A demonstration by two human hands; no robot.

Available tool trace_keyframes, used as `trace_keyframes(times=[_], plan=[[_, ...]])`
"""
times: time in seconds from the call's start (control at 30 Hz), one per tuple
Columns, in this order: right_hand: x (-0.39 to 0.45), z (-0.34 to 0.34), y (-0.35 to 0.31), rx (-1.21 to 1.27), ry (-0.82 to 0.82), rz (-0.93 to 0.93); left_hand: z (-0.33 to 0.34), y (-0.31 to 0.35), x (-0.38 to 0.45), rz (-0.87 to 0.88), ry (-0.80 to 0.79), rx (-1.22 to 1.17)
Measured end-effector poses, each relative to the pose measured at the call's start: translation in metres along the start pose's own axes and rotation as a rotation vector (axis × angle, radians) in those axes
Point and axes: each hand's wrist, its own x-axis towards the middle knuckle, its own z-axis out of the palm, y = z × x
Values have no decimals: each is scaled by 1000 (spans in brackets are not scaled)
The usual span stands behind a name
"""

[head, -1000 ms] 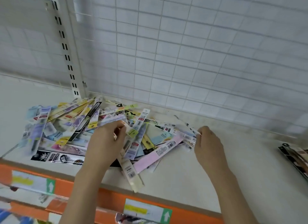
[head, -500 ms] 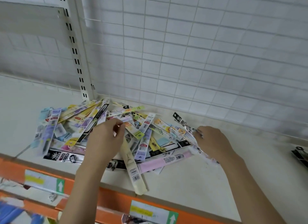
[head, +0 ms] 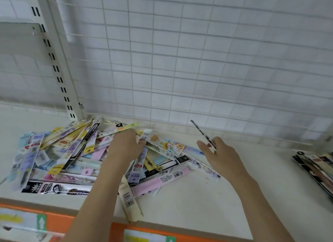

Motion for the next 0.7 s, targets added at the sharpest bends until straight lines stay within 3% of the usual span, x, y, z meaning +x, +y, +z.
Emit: trace_keyframes(times=[0.2, 0.3, 0.47, 0.6, 0.7], plan=[[4, 5, 1, 31, -27, 80, 5, 6, 4, -14, -186, -50], [7, 5, 4, 8, -44, 65, -1, 9, 0, 42, -134, -194], [16, 5, 9, -46, -51, 26, -23, 14, -6, 154, 93, -381], [26, 7, 6, -92, -109, -1, -38, 23, -10, 102, 100, -674], [28, 13, 5, -182, -197, -20, -39, 22, -13, 92, 116, -596]])
